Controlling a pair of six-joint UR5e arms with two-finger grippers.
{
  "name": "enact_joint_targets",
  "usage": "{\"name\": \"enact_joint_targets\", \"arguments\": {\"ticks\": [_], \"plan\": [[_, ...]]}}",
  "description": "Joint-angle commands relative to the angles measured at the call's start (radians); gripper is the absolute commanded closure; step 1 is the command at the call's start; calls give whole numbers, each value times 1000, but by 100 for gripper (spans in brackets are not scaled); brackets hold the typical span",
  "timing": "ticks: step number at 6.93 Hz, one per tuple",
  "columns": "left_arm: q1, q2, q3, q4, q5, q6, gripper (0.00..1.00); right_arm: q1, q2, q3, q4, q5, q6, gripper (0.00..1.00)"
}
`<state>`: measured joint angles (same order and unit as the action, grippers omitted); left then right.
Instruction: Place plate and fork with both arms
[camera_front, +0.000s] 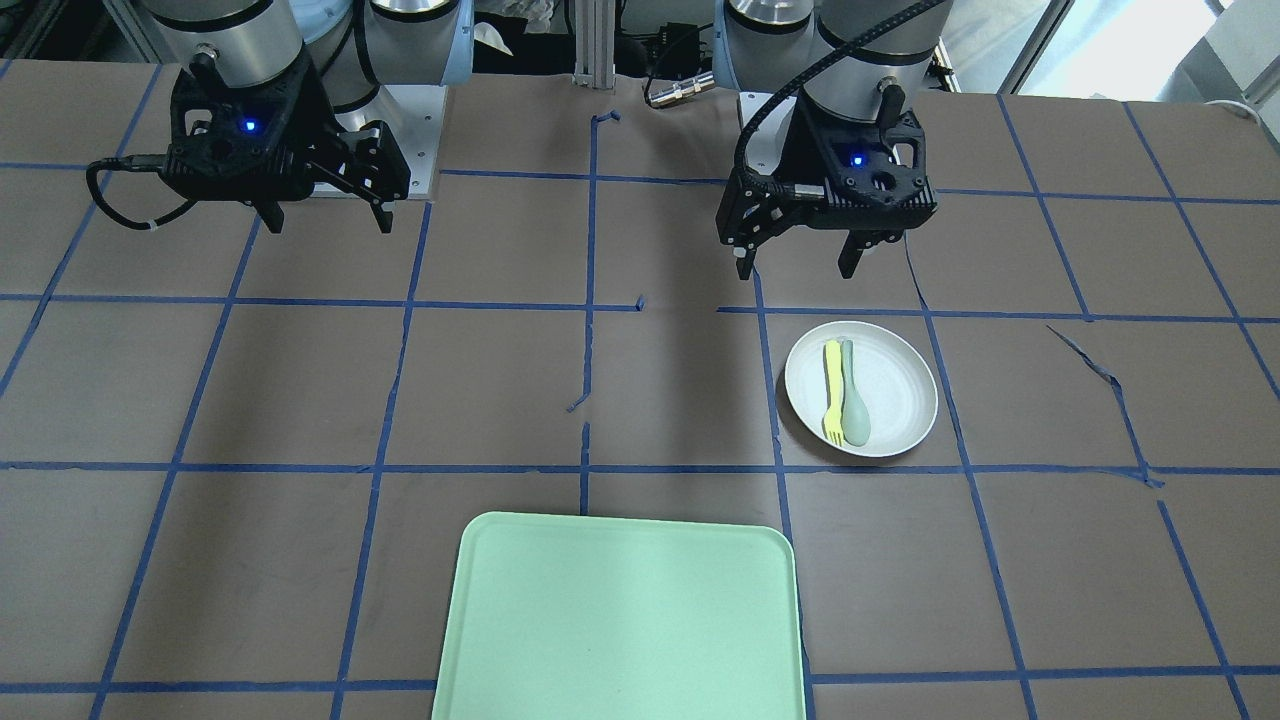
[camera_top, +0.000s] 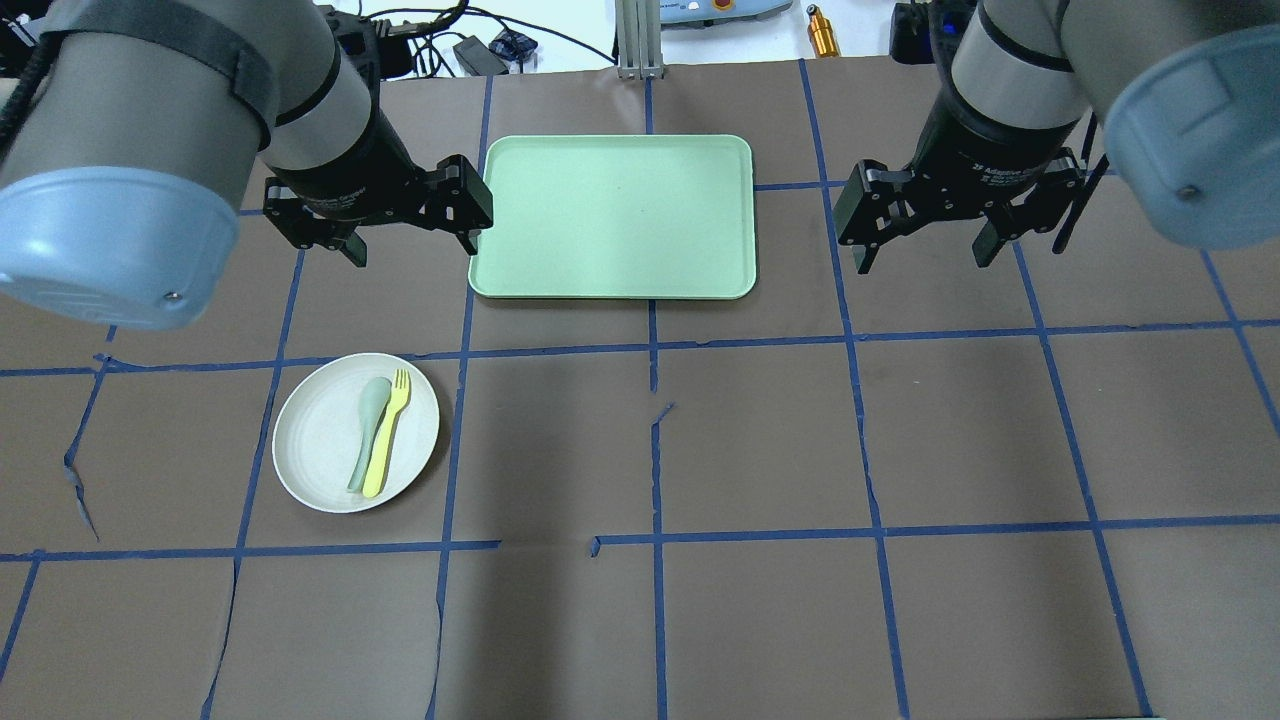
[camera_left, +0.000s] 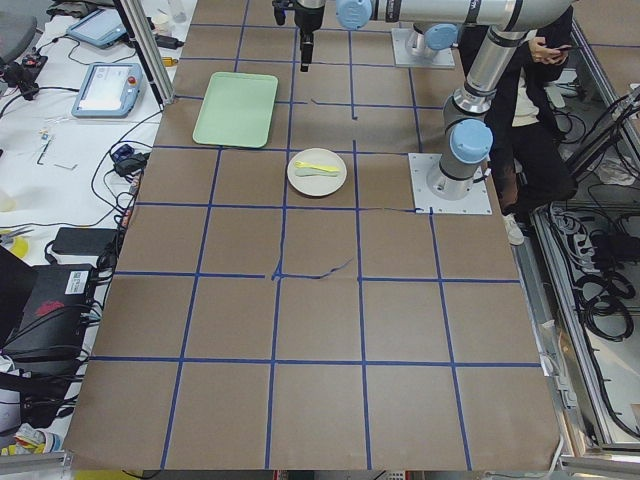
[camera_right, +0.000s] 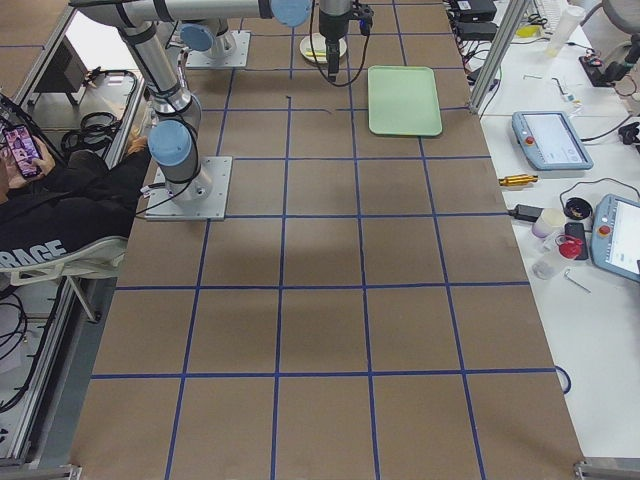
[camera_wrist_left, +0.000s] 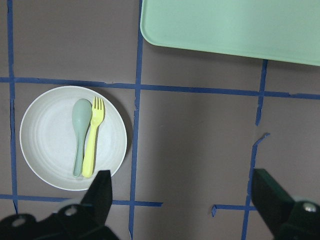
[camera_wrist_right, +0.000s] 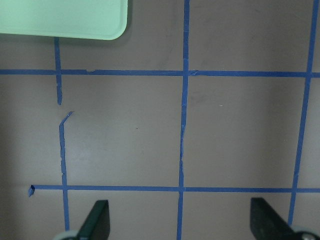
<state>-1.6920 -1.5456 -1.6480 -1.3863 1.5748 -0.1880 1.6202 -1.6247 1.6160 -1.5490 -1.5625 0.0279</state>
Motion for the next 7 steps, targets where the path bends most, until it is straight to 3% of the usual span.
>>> {"name": "enact_joint_targets", "arguments": {"ticks": [1, 7], "plan": [[0, -4, 28, -29, 4, -1, 0, 3, 9, 1, -11, -2, 1, 0], [2, -1, 22, -30, 1, 2, 0, 3, 11, -7, -20, -4, -3, 0]]}}
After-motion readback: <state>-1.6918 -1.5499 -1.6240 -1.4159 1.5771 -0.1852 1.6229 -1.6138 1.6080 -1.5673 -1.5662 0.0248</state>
